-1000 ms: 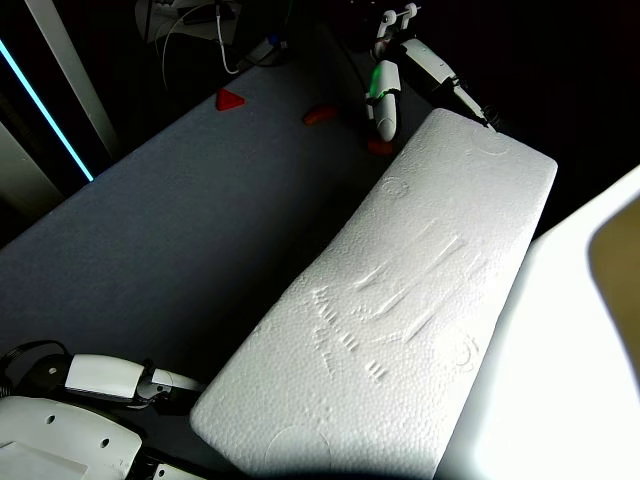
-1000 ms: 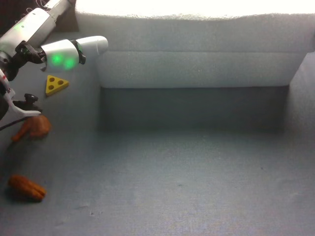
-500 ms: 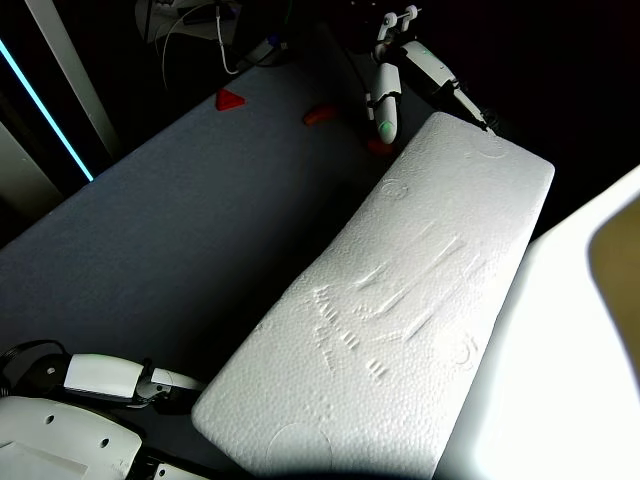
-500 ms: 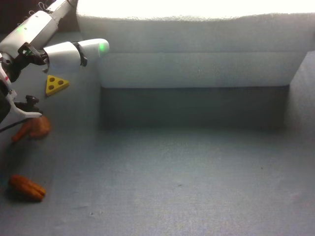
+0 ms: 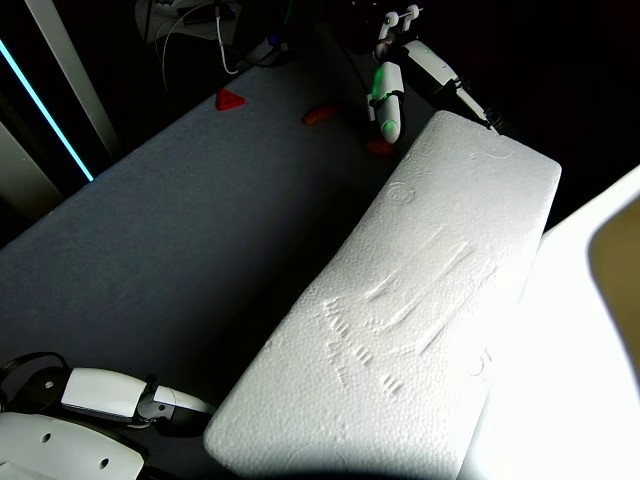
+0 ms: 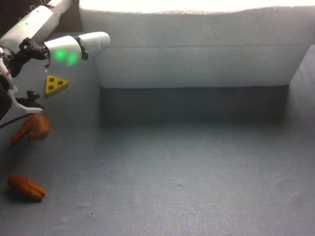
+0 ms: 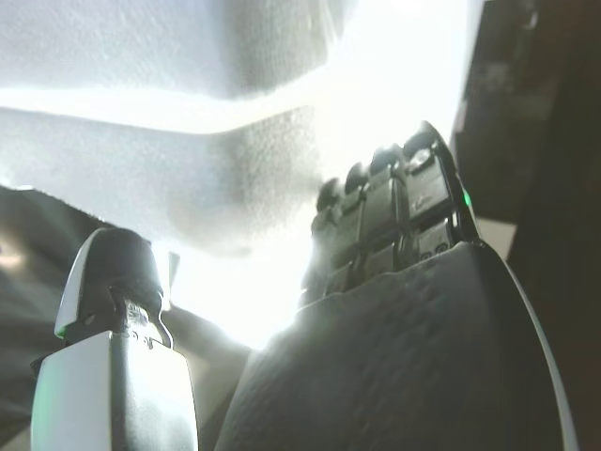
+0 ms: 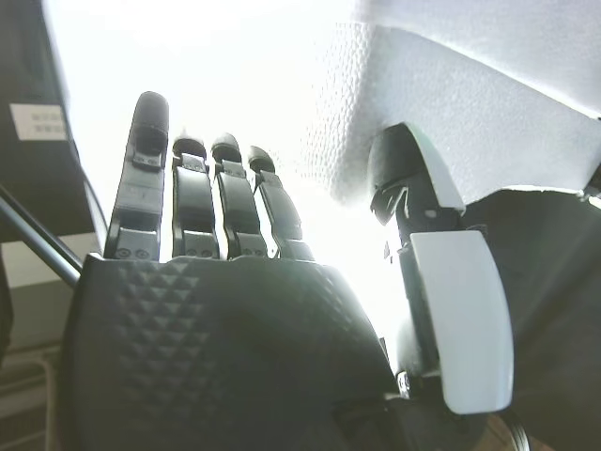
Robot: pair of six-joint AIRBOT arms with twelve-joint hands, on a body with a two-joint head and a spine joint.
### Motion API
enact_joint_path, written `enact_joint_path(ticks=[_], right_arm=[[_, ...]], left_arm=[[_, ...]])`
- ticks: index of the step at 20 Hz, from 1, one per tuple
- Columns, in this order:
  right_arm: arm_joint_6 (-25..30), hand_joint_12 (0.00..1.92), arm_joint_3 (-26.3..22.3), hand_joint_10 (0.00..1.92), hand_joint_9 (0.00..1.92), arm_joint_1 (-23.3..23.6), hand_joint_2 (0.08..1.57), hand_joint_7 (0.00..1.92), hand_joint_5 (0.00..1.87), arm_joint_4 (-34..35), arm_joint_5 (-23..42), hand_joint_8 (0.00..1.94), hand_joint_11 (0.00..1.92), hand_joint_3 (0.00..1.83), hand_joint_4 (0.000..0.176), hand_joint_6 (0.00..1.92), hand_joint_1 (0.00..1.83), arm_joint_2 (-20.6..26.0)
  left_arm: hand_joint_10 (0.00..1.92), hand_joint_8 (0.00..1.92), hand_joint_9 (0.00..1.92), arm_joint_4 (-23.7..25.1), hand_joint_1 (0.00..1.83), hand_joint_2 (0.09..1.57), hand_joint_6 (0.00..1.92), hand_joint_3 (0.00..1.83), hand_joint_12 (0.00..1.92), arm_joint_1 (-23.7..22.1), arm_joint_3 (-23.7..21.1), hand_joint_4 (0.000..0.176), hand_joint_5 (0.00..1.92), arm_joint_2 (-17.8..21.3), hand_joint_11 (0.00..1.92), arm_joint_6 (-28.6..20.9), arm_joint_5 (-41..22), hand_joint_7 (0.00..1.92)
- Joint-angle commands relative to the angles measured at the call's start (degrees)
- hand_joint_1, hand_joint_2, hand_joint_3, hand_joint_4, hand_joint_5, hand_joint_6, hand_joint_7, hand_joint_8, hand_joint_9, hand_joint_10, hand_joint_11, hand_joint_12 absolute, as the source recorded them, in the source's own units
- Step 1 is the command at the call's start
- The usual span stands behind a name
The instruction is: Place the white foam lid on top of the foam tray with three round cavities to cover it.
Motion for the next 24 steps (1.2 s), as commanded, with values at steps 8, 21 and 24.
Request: enact_joint_path(ticks=[8, 21, 24], right_arm=[[-0.11, 0.32, -0.04, 0.0, 0.0, 0.31, 1.29, 0.0, 0.0, -0.94, 4.94, 0.0, 0.0, 0.0, 0.0, 0.0, 0.47, 0.44], [-0.1, 0.51, -1.7, 0.0, 0.0, -1.37, 1.31, 0.0, 0.0, 0.17, 6.97, 0.0, 0.0, 0.0, 0.0, 0.0, 0.48, 2.07], [-0.1, 0.34, -1.85, 0.0, 0.0, -1.4, 1.32, 0.0, 0.0, 0.22, 7.35, 0.0, 0.0, 0.0, 0.0, 0.0, 0.45, 2.26]], left_arm=[[0.0, 0.0, 0.0, -1.33, 0.46, 1.09, 0.0, 0.0, 0.0, 1.01, 0.21, 0.0, 0.06, 0.31, 0.0, -0.47, -6.57, 0.0], [0.0, 0.0, 0.0, 0.1, 0.53, 1.1, 0.01, 0.01, 0.01, -0.24, 0.36, 0.0, 0.09, 0.55, 0.01, -0.48, -6.36, 0.0], [0.0, 0.0, 0.0, 0.33, 0.52, 1.12, 0.01, 0.01, 0.0, -0.94, 0.98, 0.0, 0.1, 0.27, 0.0, -0.48, -5.63, 0.0]])
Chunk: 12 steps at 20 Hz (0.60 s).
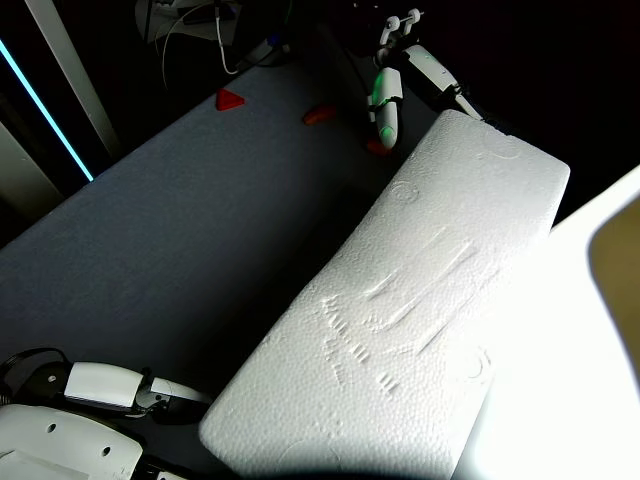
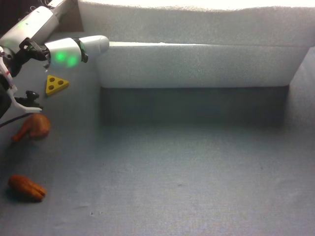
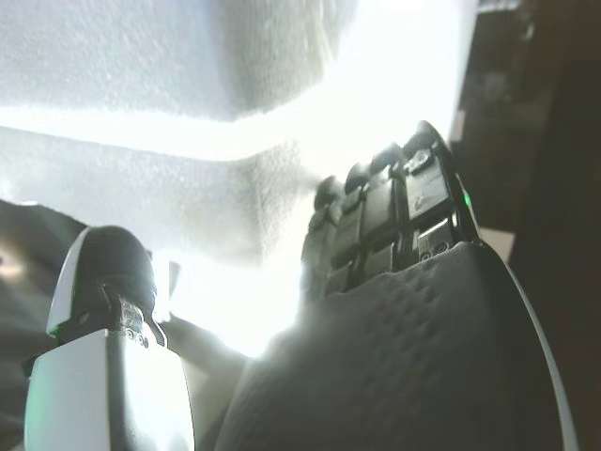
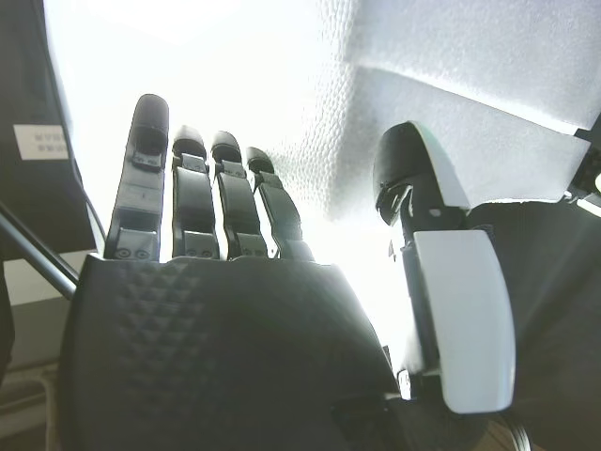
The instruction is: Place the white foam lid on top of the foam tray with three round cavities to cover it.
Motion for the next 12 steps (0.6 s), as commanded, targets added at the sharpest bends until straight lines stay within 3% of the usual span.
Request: enact_joint_path(ticks=[1, 5, 8, 9, 10, 12], right_arm=[[0.09, 0.37, 0.11, 0.0, 0.0, 0.31, 1.32, 0.0, 0.0, -0.59, 7.12, 0.0, 0.0, 0.0, 0.0, 0.0, 0.44, 0.98], [0.09, 0.31, 0.58, 0.0, 0.0, 1.28, 1.31, 0.0, 0.0, -1.68, 6.2, 0.0, 0.0, 0.0, 0.0, 0.0, 0.46, 0.21], [0.09, 0.45, 0.57, 0.0, 0.0, 1.76, 1.29, 0.0, 0.0, -2.51, 5.91, 0.0, 0.0, 0.0, 0.0, 0.0, 0.51, 0.09], [0.09, 0.5, 0.5, 0.0, 0.0, 1.77, 1.29, 0.0, 0.0, -2.69, 5.9, 0.0, 0.0, 0.0, 0.0, 0.0, 0.5, 0.09], [0.09, 0.63, 0.48, 0.0, 0.0, 1.74, 1.29, 0.0, 0.0, -2.7, 5.9, 0.0, 0.0, 0.0, 0.0, 0.0, 0.48, 0.1], [0.09, 0.66, 0.32, 0.0, 0.0, 1.62, 1.29, 0.0, 0.0, -2.68, 5.91, 0.0, 0.0, 0.0, 0.0, 0.0, 0.49, 0.31]], left_arm=[[0.0, 0.0, 0.0, 0.05, 0.52, 1.12, 0.01, 0.01, 0.0, -0.65, 0.54, 0.0, 0.1, 0.18, 0.0, -0.28, -6.5, 0.0], [0.0, 0.0, 0.0, -0.92, 0.52, 1.12, 0.01, 0.01, 0.03, 0.15, 0.76, 0.0, 0.1, 0.05, 0.06, -0.29, -6.12, 0.0], [0.0, 0.0, 0.0, -1.95, 0.45, 1.08, 0.0, 0.0, 0.03, 0.73, 1.52, 0.009, 0.07, -0.49, 0.01, -0.29, -5.01, 0.0], [0.0, 0.0, 0.0, -2.19, 0.43, 1.06, 0.01, 0.01, 0.42, 0.98, 1.66, 0.024, 0.06, -0.6, 0.0, -0.32, -4.74, 0.0], [0.0, 0.0, 0.0, -2.29, 0.42, 1.07, 0.0, 0.01, 0.6, 1.21, 1.66, 0.013, 0.06, -0.6, 0.0, -0.34, -4.73, 0.0], [0.0, 0.0, 0.0, -2.51, 0.45, 1.07, 0.0, 0.0, 0.71, 1.73, 1.53, 0.006, 0.06, -0.45, 0.0, -0.53, -4.86, 0.0]])
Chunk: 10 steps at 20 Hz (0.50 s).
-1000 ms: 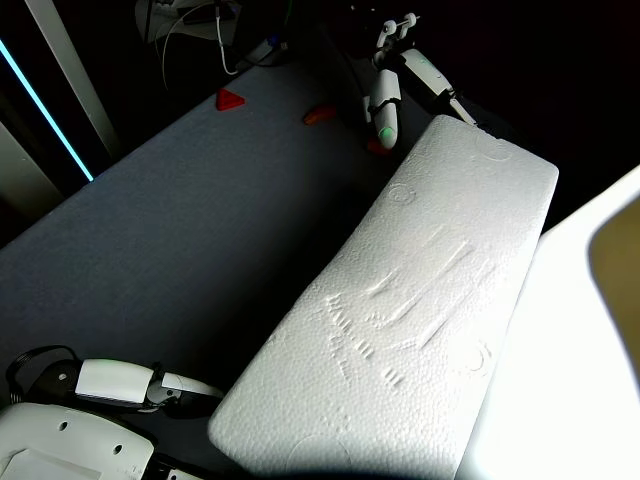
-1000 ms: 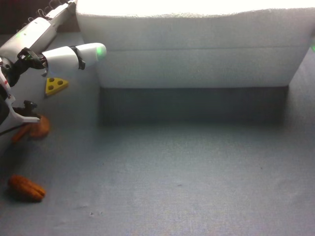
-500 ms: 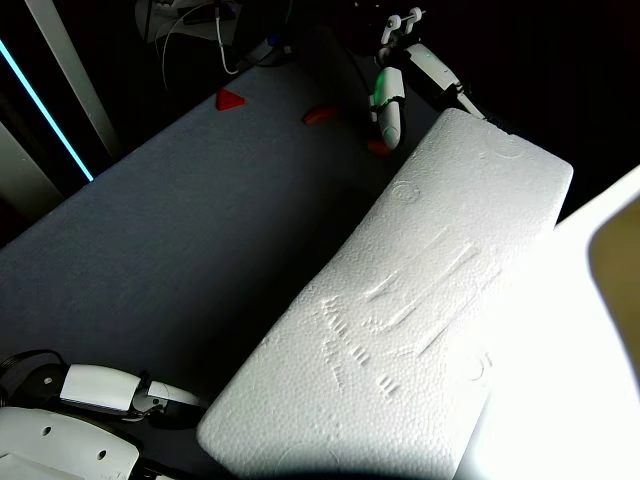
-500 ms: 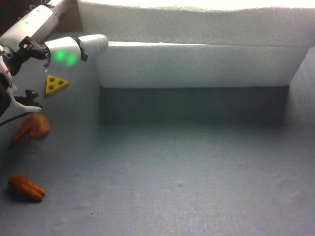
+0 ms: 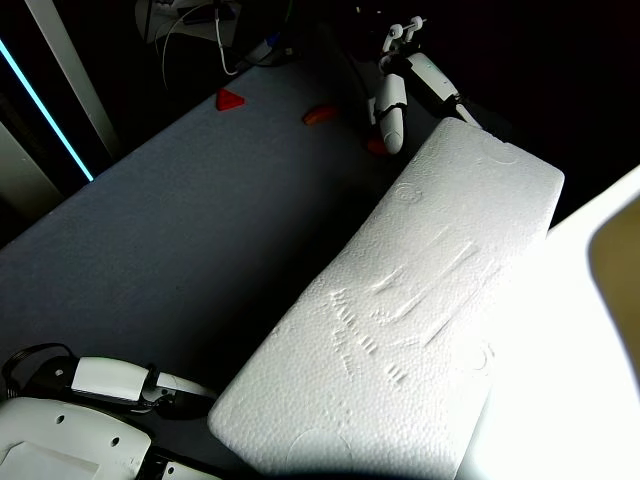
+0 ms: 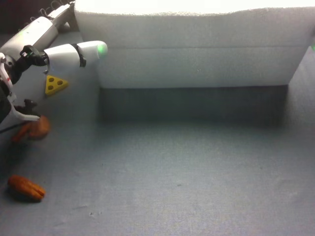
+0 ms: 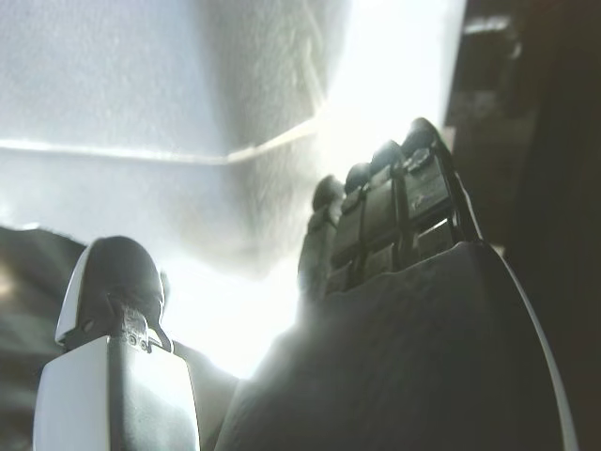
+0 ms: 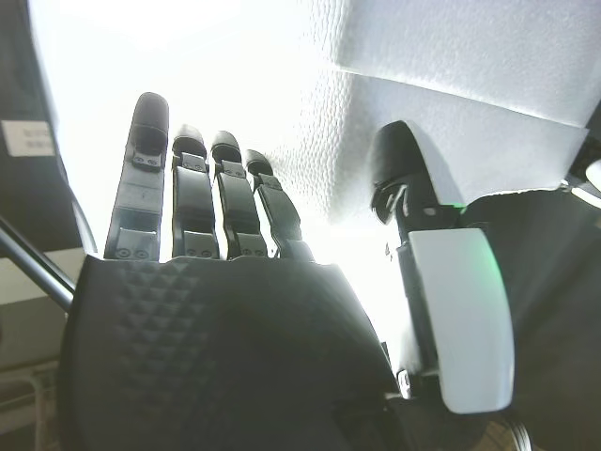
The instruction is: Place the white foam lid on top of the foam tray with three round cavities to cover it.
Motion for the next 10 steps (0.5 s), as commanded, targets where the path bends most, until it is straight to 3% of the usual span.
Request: enact_joint_path(ticks=[1, 2, 4, 8, 10], right_arm=[[0.09, 0.59, 0.11, 0.0, 0.0, 0.43, 1.29, 0.0, 0.0, -0.7, 6.57, 0.0, 0.0, 0.0, 0.0, 0.0, 0.49, 1.05], [0.09, 0.45, 0.12, 0.0, 0.0, 0.06, 1.29, 0.0, 0.0, -0.31, 6.68, 0.0, 0.0, 0.0, 0.0, 0.0, 0.47, 1.14], [0.09, 0.34, 0.15, 0.0, 0.0, -0.76, 1.29, 0.0, 0.0, 0.68, 7.01, 0.0, 0.0, 0.0, 0.0, 0.0, 0.46, 1.36], [0.09, 0.69, 0.27, 0.0, 0.01, -1.32, 1.29, 0.0, 0.0, 1.39, 7.03, 0.0, 0.0, 0.0, 0.0, 0.0, 0.46, 1.61], [0.09, 0.69, 0.43, 0.0, 0.0, -1.61, 1.29, 0.0, 0.0, 1.89, 6.88, 0.0, 0.0, 0.0, 0.0, 0.0, 0.47, 1.6]], left_arm=[[0.0, 0.0, 0.0, -0.47, 0.45, 1.08, 0.0, 0.0, 0.8, -0.13, 0.21, 0.012, 0.06, 0.6, 0.0, -0.45, -7.25, 0.0], [0.0, 0.0, 0.0, -0.38, 0.46, 1.08, 0.0, 0.0, 0.76, -0.08, 0.19, 0.0, 0.07, 0.63, 0.0, -0.44, -7.05, 0.0], [0.0, 0.0, 0.0, 0.0, 0.46, 1.08, 0.0, 0.0, 0.6, -0.24, 0.19, 0.0, 0.06, 0.59, 0.0, -0.44, -6.93, 0.0], [0.0, 0.0, 0.0, 0.45, 0.42, 1.09, 0.0, 0.0, 0.27, -0.58, 0.29, 0.0, 0.07, 0.44, 0.0, -0.44, -6.53, 0.0], [0.0, 0.0, 0.0, 0.16, 0.43, 1.09, 0.0, 0.0, 0.16, -0.46, 0.44, 0.0, 0.07, 0.39, 0.0, -0.44, -6.37, 0.0]])
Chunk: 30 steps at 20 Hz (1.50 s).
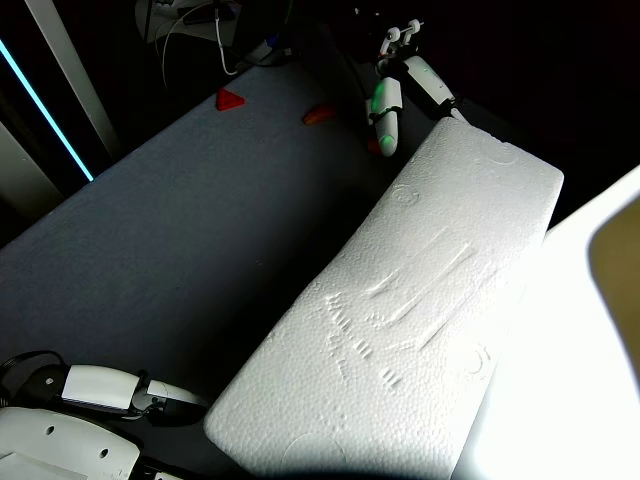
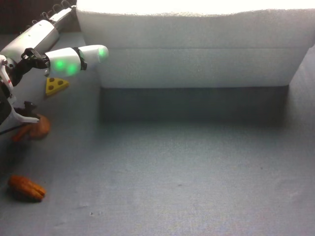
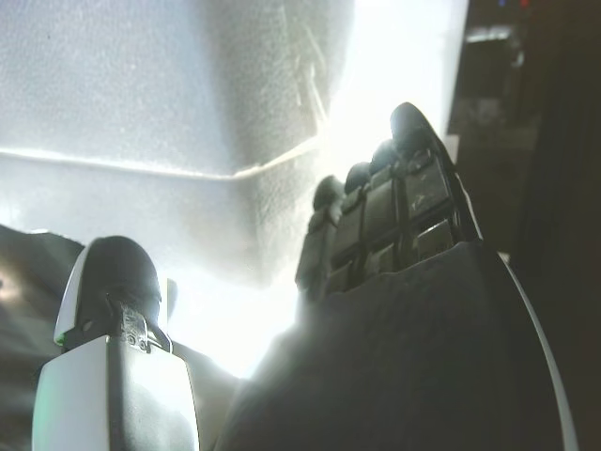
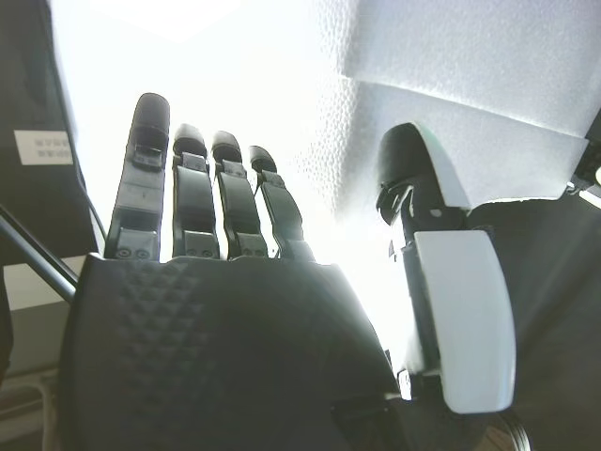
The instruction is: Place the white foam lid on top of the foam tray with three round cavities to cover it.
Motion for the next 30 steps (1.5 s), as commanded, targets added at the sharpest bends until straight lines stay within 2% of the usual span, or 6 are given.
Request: enact_joint_path(ticks=[1, 10, 13, 20, 23, 30], right_arm=[[0.15, 0.62, 0.53, 0.0, 0.0, 0.02, 1.3, 0.0, 0.0, -0.06, 6.74, 0.0, 0.0, 0.0, 0.0, 0.0, 0.46, 1.17], [-1.06, 0.78, -0.47, 0.0, 0.0, -0.78, 1.29, 0.0, 0.0, 0.92, 6.78, 0.0, 0.0, 0.0, 0.0, 0.0, 0.48, 2.28], [-1.77, 0.51, -1.62, 0.0, 0.0, -1.1, 1.29, 0.0, 0.0, 1.03, 7.28, 0.0, 0.0, 0.0, 0.0, 0.0, 0.52, 3.34], [-3.54, 0.88, -8.87, 0.0, 0.0, -6.09, 1.28, 0.0, 0.0, -0.76, 12.01, 0.0, 0.0, 0.0, 0.0, 0.0, 0.51, 8.96], [-3.2, 1.38, -12.48, 0.04, 0.06, -7.85, 1.27, 0.0, 0.0, -3.0, 13.91, 0.0, 0.0, 0.0, 0.0, 0.0, 0.47, 11.73], [0.73, 0.7, -19.6, 0.0, 0.0, -13.89, 1.26, 0.0, 0.0, -10.62, 18.57, 0.0, 0.0, 0.0, 0.0, 0.0, 0.48, 16.21]], left_arm=[[0.0, 0.0, 0.0, -0.71, 0.44, 1.1, 0.0, 0.0, 0.27, -0.29, 0.49, 0.0, 0.07, 0.38, 0.0, -0.44, -6.7, 0.0], [0.0, 0.0, 0.0, -1.68, 0.47, 1.08, 0.0, 0.0, 0.35, 1.59, -0.74, 0.0, 0.06, 1.95, 0.0, -0.22, -8.58, 0.0], [0.0, 0.0, 0.0, -1.68, 0.47, 1.1, 0.0, 0.0, 0.41, 2.76, -1.99, 0.0, 0.06, 3.05, 0.0, -0.19, -10.21, 0.0], [0.0, 0.0, 0.0, -0.45, 0.47, 1.12, 0.0, 0.0, 0.08, 7.7, -8.11, 0.011, 0.06, 7.64, 0.0, -0.2, -17.83, 0.0], [0.0, 0.0, 0.0, 1.15, 0.45, 1.13, 0.0, 0.0, 0.16, 9.73, -10.78, 0.011, 0.07, 9.9, 0.0, -0.22, -20.69, 0.0], [0.0, 0.0, 0.0, 5.52, 0.44, 1.18, 0.0, 0.0, 0.34, 14.19, -16.87, 0.0, 0.07, 13.96, 0.0, -0.64, -26.57, 0.0]])
